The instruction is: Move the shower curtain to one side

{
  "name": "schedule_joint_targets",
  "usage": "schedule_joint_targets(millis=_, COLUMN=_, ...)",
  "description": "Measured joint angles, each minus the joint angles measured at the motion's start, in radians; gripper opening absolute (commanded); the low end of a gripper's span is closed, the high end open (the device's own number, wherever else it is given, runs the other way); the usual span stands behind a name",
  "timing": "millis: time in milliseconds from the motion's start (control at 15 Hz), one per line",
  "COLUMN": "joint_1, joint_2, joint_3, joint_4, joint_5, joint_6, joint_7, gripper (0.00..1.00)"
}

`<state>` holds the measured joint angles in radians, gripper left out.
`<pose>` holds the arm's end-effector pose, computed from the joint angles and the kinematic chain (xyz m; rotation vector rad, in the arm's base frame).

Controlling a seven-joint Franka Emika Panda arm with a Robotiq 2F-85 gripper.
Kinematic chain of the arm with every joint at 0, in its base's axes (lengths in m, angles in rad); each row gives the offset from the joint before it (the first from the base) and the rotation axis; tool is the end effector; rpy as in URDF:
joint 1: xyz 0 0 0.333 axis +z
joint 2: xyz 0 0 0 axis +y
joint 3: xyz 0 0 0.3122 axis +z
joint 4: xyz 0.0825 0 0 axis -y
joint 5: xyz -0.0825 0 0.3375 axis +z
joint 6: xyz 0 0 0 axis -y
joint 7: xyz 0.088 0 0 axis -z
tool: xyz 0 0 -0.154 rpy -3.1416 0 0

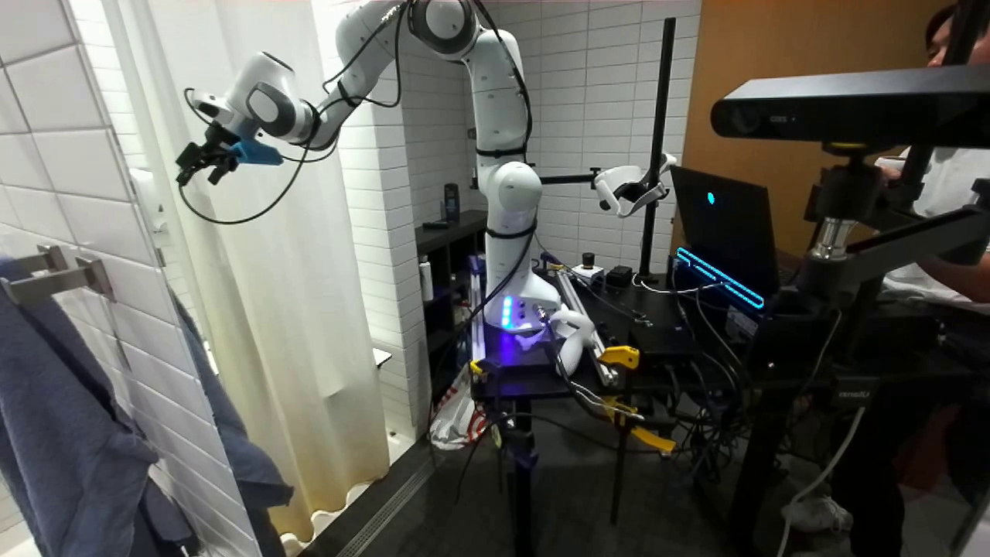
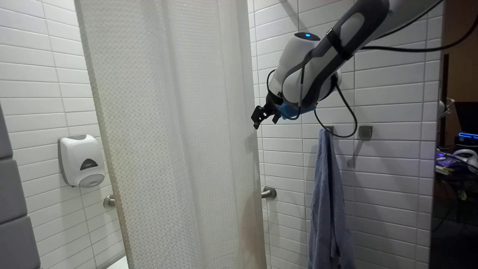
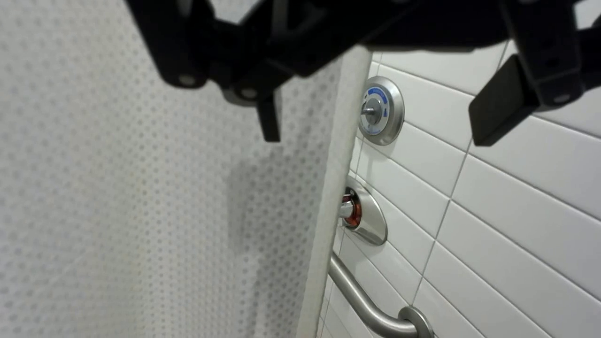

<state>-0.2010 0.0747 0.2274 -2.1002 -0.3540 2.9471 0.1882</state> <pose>0.5978 0.0328 0.4640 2.8070 0.2119 1.1587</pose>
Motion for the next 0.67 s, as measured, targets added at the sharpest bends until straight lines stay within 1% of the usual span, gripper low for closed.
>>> schedule_joint_targets(millis=133, joint_1=-0.002, joint_2=0.010, joint_3=0.000, joint_4=0.003, joint_5=0.032, joint_6=0.008, joint_7=-0.025, gripper=1.00)
schedule_joint_targets(millis=267, joint_1=0.018, joint_2=0.033, joint_3=-0.020, joint_4=0.020, joint_5=0.108, joint_6=0.020, joint_7=-0.090, gripper=1.00)
schedule_joint_targets(millis=400, joint_1=0.006, joint_2=0.070, joint_3=0.002, joint_4=0.051, joint_5=0.201, joint_6=0.024, joint_7=-0.169, gripper=1.00)
schedule_joint_targets(millis=467, joint_1=-0.006, joint_2=0.093, joint_3=0.025, joint_4=0.072, joint_5=0.269, joint_6=0.023, joint_7=-0.228, gripper=1.00)
schedule_joint_targets(millis=533, joint_1=-0.028, joint_2=0.119, joint_3=0.062, joint_4=0.096, joint_5=0.357, joint_6=0.020, joint_7=-0.305, gripper=1.00)
schedule_joint_targets(millis=667, joint_1=-0.094, joint_2=0.175, joint_3=0.162, joint_4=0.159, joint_5=0.536, joint_6=-0.005, joint_7=-0.471, gripper=1.00)
